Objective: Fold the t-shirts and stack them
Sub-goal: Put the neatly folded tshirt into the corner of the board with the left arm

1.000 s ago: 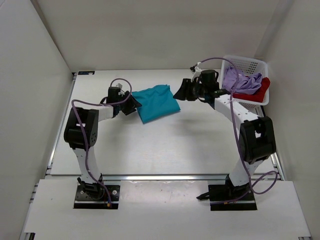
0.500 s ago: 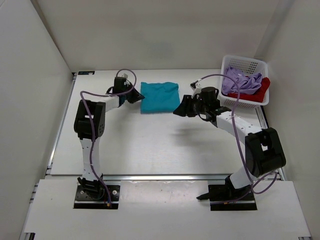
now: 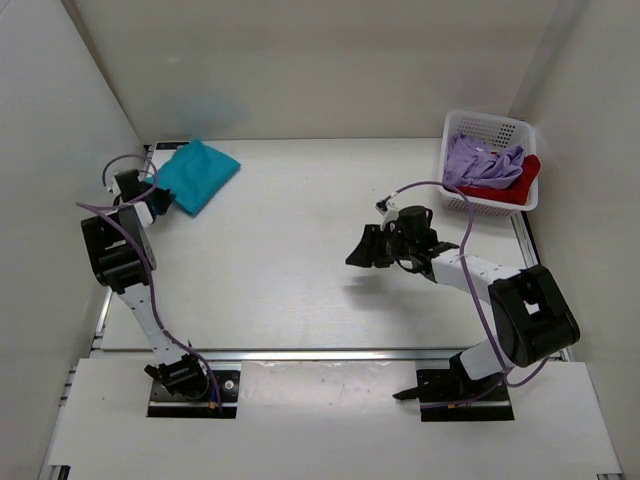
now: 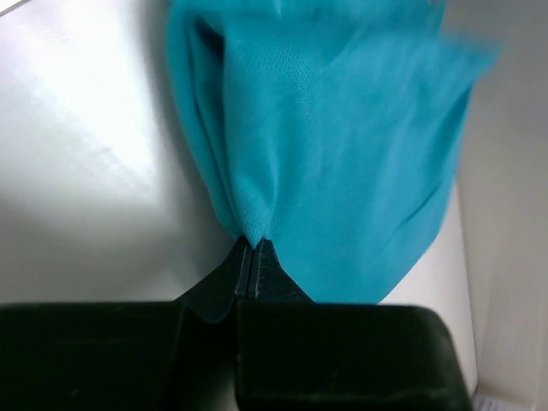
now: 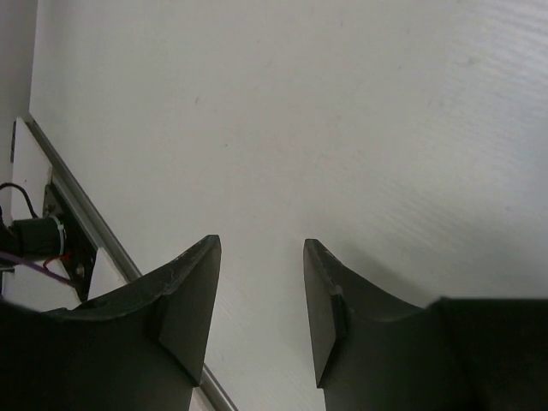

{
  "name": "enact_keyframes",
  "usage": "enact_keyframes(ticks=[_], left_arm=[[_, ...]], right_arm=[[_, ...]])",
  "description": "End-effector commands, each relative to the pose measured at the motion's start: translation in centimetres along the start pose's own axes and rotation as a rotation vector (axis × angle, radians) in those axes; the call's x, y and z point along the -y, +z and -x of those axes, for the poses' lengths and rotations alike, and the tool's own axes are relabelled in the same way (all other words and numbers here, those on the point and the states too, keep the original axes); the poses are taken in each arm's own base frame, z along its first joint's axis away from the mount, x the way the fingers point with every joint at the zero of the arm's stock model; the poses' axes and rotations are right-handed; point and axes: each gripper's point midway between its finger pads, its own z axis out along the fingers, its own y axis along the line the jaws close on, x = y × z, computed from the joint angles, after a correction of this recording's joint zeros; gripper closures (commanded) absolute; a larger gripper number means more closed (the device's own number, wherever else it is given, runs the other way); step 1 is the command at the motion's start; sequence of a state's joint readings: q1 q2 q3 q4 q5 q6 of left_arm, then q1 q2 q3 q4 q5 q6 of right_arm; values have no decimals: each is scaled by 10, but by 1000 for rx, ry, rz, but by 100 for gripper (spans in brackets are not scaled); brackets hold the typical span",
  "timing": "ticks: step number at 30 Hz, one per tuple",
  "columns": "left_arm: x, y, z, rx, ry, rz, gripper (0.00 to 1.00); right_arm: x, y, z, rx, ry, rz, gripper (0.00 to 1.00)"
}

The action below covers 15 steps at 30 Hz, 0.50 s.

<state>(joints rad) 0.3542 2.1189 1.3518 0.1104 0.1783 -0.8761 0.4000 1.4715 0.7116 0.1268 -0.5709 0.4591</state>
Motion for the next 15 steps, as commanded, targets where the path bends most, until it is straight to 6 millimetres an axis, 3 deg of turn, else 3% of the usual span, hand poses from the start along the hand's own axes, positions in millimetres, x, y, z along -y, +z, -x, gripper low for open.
enact_keyframes(ticks=[1, 4, 8, 11, 15], left_arm=[[19, -28, 5, 79, -40, -38, 100], [-5, -28, 1, 82, -108, -4, 94], [-14, -17, 9, 81, -195, 4, 93], [-11, -2, 14, 67, -199, 11, 92], [-9, 3, 38, 96, -182, 15, 87]], right_arm=[[-20, -1, 3, 37, -51, 74, 58], [-25, 0, -11, 5, -40, 86, 58], [-29, -1, -19, -8, -48, 85, 58], [-29, -4, -27, -14, -39, 77, 58], [-26, -11, -20, 13, -36, 60, 57]])
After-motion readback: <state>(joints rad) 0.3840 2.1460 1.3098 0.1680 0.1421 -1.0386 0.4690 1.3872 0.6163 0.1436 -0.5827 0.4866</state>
